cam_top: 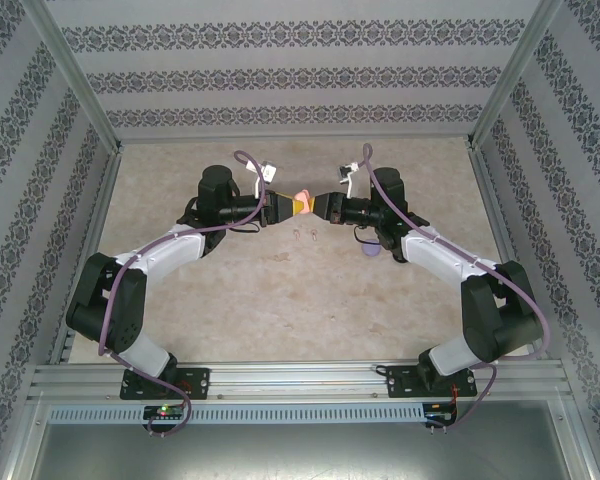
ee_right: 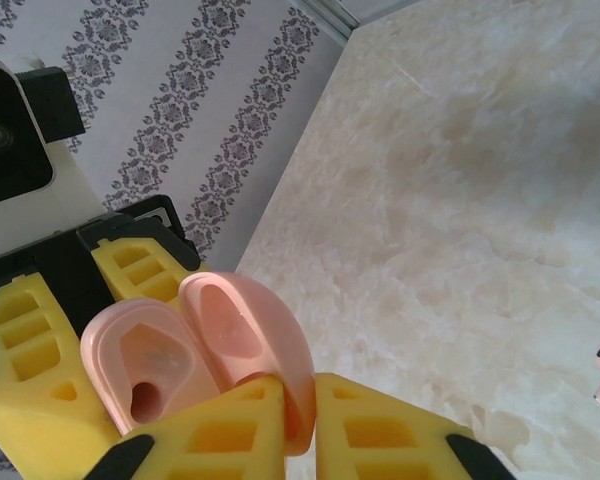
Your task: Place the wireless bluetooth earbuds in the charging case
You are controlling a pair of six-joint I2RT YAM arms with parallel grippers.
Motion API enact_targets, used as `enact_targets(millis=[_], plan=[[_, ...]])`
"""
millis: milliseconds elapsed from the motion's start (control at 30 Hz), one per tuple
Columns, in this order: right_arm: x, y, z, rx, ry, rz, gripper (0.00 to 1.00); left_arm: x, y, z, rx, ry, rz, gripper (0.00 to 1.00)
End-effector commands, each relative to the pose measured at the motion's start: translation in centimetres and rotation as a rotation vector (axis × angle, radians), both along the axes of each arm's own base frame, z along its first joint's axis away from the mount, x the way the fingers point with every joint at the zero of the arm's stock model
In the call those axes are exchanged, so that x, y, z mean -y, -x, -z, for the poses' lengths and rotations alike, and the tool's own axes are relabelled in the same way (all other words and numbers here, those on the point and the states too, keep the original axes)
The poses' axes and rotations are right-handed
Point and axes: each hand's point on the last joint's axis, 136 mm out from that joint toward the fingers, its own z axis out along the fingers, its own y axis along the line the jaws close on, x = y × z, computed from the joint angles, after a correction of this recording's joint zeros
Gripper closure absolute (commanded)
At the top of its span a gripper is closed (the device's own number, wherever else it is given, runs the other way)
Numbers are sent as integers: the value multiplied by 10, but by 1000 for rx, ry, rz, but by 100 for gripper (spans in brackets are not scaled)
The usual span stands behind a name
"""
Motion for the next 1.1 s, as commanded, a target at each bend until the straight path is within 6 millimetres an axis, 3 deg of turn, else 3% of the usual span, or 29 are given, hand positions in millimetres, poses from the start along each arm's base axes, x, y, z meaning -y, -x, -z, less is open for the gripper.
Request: enact_targets(millis=[0,167,300,367,533,833,1067], plan=[[11,-22,-12,53,-3,70,91,15,28,-24,72,34,137,100],[14,-23,-14,57,-6,72,100,16,28,-20,62,26,137,100],[13,-22,-20,61,-11,66,100,18,24,-16,54,15,118,81],[13,-22,-21,61,-8,67,100,18,21,-13,48,7,99,65],[16,-18,-15,41,32,83,100,16,9,-12,56,-11,26,43],[30,-8,8,73,235,55,100,-1,13,-23,142,-190,11,32],[35,-2,16,168,408,-31,100,-13,17,-9,108,-321,120,28]])
